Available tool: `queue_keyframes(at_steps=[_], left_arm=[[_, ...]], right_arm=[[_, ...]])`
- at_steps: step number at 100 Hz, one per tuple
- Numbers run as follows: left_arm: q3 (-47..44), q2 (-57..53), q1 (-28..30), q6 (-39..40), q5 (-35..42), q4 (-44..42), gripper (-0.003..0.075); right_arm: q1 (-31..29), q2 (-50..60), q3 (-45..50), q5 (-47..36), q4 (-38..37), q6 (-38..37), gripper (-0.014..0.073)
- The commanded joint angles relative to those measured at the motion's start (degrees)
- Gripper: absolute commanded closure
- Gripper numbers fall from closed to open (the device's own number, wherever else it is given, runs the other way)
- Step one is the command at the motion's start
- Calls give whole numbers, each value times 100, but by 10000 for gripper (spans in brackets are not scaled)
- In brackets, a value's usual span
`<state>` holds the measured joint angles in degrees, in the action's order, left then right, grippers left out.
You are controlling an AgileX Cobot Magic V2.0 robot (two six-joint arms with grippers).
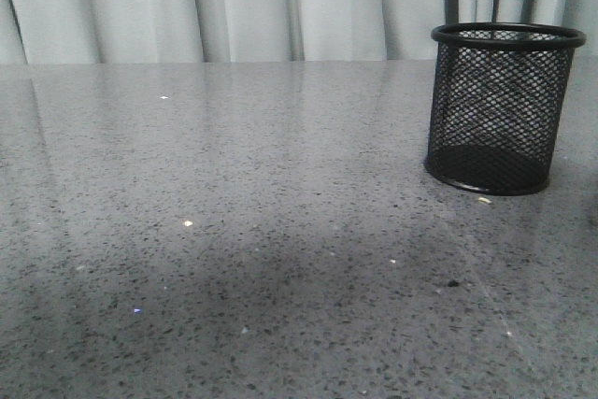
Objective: Put scissors into bucket
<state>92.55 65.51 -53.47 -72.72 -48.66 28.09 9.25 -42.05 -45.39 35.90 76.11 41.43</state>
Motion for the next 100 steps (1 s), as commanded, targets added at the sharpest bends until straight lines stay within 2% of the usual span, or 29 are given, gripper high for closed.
queue_keyframes(at_steps=[1, 12, 20, 28, 35, 45, 54, 64, 81, 100], left_arm=[[175, -447, -54, 454, 229, 192, 580], [175, -844, -43, 1417, 99, -160, 741], [52, -1184, -43, 2166, 125, -575, 740], [-149, -1517, -43, 3167, 155, -1151, 740], [-429, -1830, -43, 4152, 90, -1803, 740], [-1017, -2305, -43, 4940, -82, -2476, 740], [-1587, -2696, -43, 5103, -48, -2725, 740], [-2227, -3135, -43, 5103, 54, -2734, 740], [-2975, -3613, -43, 5115, 328, -2724, 740], [-3255, -3728, -43, 5115, 713, -2724, 740]], right_arm=[[-15, -11, -244, -209, 52, 96, 657], [-15, -182, -602, 84, -424, 96, 656], [-15, -323, -997, 345, -988, 56, 656], [-26, -543, -1512, 690, -1648, -365, 656], [-26, -788, -1982, 1136, -2425, -792, 656], [-26, -1121, -2623, 1945, -3777, -1450, 656], [-26, -1381, -3089, 2561, -4759, -1922, 656], [-26, -1555, -3370, 3054, -5378, -2154, 656], [-26, -1837, -3416, 3112, -5494, -2154, 656], [-26, -2327, -3416, 2649, -5567, -2154, 656]])
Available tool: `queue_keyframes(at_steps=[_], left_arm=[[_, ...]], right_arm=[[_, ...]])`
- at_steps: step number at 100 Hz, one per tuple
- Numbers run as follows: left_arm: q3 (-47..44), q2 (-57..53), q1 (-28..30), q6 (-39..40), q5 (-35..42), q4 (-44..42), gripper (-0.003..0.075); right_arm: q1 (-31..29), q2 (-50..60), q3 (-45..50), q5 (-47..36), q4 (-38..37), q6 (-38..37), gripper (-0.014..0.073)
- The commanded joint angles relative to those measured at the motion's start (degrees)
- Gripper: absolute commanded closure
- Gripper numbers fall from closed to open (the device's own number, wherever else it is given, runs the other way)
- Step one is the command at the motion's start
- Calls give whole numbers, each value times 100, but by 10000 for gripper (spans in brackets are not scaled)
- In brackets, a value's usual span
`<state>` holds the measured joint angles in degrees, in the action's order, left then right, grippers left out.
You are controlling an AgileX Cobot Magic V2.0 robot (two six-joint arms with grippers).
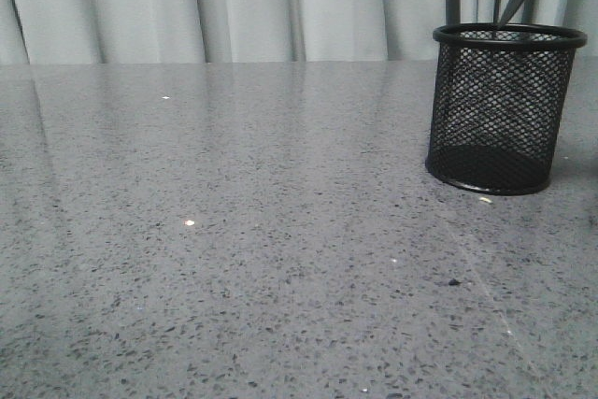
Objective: Put scissors into bucket
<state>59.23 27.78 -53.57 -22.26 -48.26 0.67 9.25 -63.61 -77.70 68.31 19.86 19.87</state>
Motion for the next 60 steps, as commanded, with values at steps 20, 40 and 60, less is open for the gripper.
queue_keyframes(at_steps=[20, 40, 60], left_arm=[[77, 45, -33, 69, 746, 128, 740], [77, 45, -33, 69, 668, 218, 740], [77, 45, -33, 69, 678, 218, 740]], right_arm=[[-26, -749, -185, -806, -29, 2, 656], [-26, -1181, -185, -779, -29, 2, 655], [-26, -1309, -185, -818, -18, 2, 483]])
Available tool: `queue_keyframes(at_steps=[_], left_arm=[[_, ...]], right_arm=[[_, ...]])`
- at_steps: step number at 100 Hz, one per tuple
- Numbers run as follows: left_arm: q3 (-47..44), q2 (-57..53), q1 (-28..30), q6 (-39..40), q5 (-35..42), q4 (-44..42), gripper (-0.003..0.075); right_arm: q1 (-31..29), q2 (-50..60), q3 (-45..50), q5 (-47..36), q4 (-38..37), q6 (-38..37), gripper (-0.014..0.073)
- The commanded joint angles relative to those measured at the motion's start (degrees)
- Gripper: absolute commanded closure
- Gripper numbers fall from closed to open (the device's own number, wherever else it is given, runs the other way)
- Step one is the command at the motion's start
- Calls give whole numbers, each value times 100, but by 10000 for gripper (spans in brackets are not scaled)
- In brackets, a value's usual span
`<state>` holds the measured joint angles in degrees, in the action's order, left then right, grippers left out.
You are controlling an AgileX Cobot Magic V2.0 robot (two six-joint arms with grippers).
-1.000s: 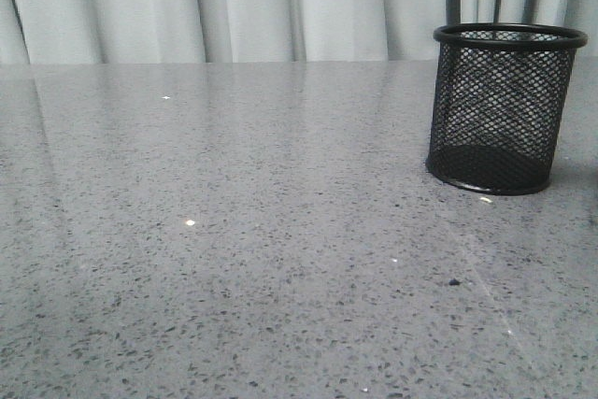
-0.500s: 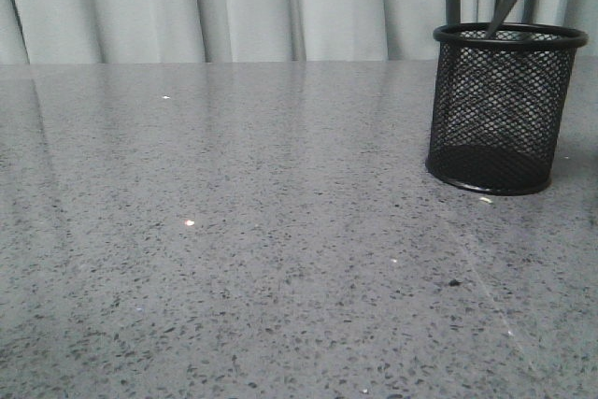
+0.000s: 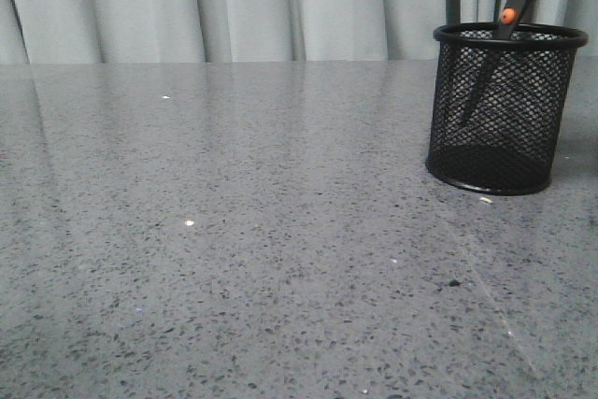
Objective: Put scissors into bucket
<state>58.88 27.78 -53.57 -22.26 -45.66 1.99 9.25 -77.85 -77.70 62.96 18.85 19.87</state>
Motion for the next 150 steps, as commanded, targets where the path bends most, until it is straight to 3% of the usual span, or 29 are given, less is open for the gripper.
queue_keyframes(at_steps=[1, 12, 19, 34, 44, 54, 68, 72, 84, 98, 122, 135, 150], left_arm=[[113, 45, -33, 69, 418, 86, 740], [113, 45, -33, 69, 418, 86, 740], [113, 45, -33, 69, 432, 86, 740], [100, 45, -33, 127, 628, 86, 740], [46, 45, -33, 753, 1071, -283, 740], [-119, 45, -33, 1607, 1510, -1239, 740], [-476, 45, -33, 2722, 1908, -2410, 740], [-610, 36, -33, 3092, 2023, -2644, 740], [-1183, -120, -33, 4075, 2665, -3400, 740], [-2083, -432, -33, 4701, 3506, -4418, 740], [-3173, -638, -33, 4760, 3716, -4531, 740], [-3434, -638, -33, 4760, 3716, -4531, 740], [-3489, -638, -33, 4760, 3679, -4531, 740]], right_arm=[[-26, 105, -185, -283, 82, 2, 459], [-26, 94, -185, -327, 82, 2, 267], [-26, 94, -195, -445, 82, 2, 191], [-26, 94, -537, -508, 82, 2, 173], [-26, 118, -951, -470, 82, 2, 182], [-26, 246, -1322, -423, 82, 2, 272], [-26, 726, -1366, -476, 82, 2, 643], [-26, 893, -1284, -505, 82, 2, 658], [-14, 1794, -503, -985, 91, 13, 638], [-14, 3295, 1268, -2083, 79, 169, 638], [-14, 6215, 4431, -4157, 79, 305, 638], [-14, 7328, 5150, -4388, 25, 305, 638], [-14, 7785, 5366, -4310, 25, 305, 638]])
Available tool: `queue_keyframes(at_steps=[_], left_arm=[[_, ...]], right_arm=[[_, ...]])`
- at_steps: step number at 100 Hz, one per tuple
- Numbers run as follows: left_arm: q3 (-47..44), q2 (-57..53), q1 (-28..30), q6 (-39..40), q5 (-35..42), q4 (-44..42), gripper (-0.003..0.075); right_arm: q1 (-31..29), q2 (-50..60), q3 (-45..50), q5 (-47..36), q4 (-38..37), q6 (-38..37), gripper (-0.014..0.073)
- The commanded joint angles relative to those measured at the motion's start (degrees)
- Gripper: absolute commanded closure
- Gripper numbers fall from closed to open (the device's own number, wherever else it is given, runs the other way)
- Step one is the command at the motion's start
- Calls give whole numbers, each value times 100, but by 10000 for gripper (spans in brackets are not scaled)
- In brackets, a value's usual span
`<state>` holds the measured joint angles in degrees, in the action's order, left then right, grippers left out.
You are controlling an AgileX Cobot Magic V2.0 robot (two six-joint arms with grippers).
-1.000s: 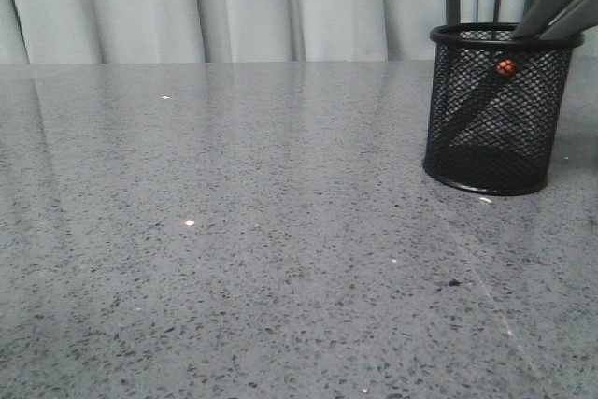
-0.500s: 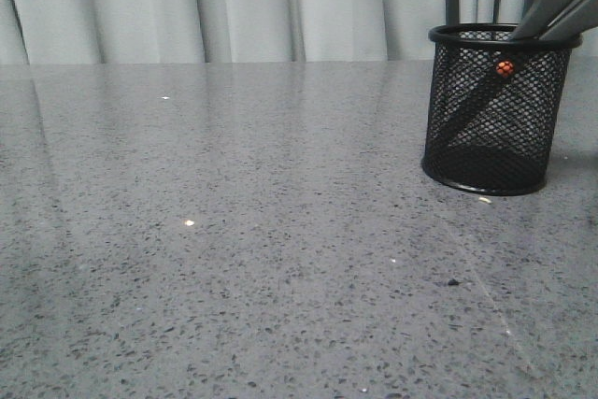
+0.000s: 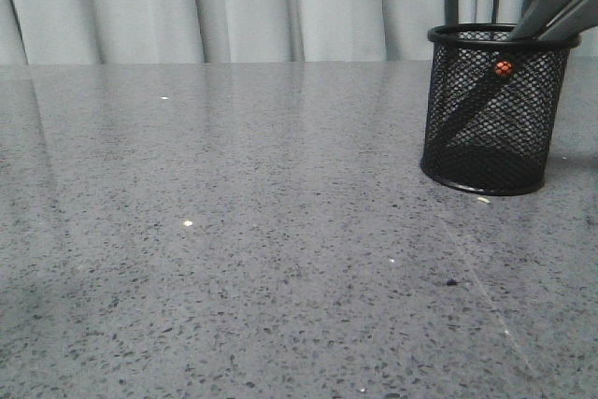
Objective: Put scissors into bucket
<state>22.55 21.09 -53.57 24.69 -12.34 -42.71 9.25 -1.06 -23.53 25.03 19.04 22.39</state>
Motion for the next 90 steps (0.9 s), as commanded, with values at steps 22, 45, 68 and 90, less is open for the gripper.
queue_keyframes(at_steps=[22, 45, 68, 90], left_arm=[[143, 31, -33, 65, 398, -61, 740], [143, 31, -33, 65, 395, -61, 740], [143, 31, -33, 65, 395, -61, 740], [25, 31, 0, -14, 309, -567, 740]], right_arm=[[-14, 126, -42, -21, 81, 53, 638], [-14, 126, -42, -23, 81, 53, 638], [-14, 126, -42, -23, 81, 53, 638], [-14, 126, -42, -23, 81, 53, 638]])
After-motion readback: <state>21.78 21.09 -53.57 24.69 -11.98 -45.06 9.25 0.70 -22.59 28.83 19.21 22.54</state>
